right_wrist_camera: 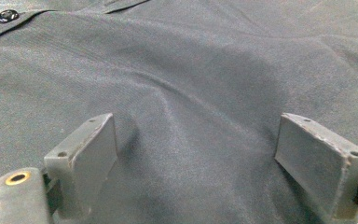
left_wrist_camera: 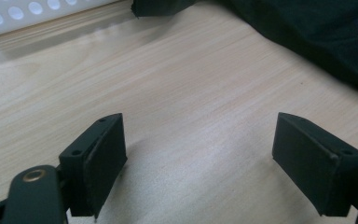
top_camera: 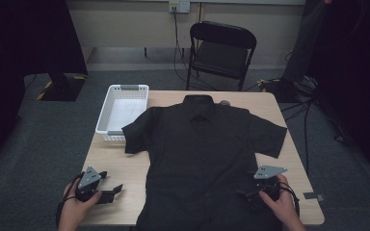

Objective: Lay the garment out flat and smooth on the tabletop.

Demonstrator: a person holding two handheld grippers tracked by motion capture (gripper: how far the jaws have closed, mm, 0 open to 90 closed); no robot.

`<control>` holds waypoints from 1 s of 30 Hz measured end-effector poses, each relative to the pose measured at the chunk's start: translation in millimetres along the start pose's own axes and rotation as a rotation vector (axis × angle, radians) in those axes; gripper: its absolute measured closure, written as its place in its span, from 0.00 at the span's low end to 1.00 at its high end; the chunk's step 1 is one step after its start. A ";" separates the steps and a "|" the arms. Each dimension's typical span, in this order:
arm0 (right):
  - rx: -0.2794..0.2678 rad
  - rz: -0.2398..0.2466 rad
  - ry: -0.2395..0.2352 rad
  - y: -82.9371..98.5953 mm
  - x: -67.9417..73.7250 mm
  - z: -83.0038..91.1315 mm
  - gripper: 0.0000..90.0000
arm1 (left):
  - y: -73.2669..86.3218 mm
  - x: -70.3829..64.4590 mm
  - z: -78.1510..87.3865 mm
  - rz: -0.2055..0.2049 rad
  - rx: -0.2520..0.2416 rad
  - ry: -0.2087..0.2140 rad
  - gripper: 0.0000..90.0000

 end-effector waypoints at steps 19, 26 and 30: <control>0.000 0.000 0.000 0.0 0.0 0.0 0.14 | 3.8 2.1 -0.4 -0.019 0.013 -0.004 0.19; 0.000 0.000 0.000 0.0 0.0 0.0 0.14 | 4.4 1.3 -1.9 -0.025 0.002 0.001 0.17; 0.000 0.000 0.000 0.0 0.0 0.0 0.13 | 4.5 1.4 -1.8 -0.026 0.001 0.001 0.16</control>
Point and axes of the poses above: each handheld gripper's, and its own axes: z roughly backward along the jaws, y roughly out of its underside, x roughly to its left, the point moved 8 cm from there along -z, roughly forward along the jaws
